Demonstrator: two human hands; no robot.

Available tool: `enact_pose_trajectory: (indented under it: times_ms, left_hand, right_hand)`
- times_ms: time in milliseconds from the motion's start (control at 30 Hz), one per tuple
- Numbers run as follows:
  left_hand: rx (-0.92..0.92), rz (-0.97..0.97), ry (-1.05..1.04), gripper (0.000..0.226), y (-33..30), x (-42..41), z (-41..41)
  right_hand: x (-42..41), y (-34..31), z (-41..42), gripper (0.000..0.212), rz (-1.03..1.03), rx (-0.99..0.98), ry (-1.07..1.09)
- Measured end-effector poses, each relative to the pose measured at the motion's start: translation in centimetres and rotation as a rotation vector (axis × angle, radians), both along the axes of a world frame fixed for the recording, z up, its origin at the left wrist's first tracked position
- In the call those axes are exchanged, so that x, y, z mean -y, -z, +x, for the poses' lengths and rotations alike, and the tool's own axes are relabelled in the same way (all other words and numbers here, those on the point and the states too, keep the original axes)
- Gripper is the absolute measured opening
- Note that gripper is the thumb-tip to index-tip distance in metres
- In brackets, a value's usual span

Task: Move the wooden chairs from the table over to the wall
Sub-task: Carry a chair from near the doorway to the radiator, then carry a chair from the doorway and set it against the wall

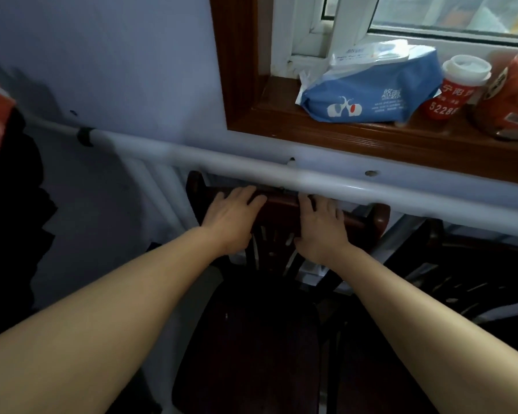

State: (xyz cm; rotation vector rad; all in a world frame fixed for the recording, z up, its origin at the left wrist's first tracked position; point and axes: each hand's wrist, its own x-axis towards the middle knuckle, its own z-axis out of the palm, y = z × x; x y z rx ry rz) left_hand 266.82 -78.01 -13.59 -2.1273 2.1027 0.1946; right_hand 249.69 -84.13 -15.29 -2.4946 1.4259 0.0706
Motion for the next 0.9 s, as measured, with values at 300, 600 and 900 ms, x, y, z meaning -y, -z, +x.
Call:
enact_pose_trajectory:
  times_ms: [300,600,900]
  left_hand:
    - [-0.194,0.087,-0.272,0.078,-1.5,-10.3,1.4]
    - [-0.278,0.089,-0.383,0.066,-4.0,-24.1,0.8]
    - [-0.381,0.163,-0.64,0.072,-3.6,-38.0,-0.5]
  right_hand:
    - [-6.1,-2.9,1.8,0.079,0.161,-0.006,-0.05]
    - [-17.5,-3.9,2.9,0.07,0.227,-0.099,-0.11]
    - [-29.1,-3.1,5.5,0.068,0.309,-0.114,-0.397]
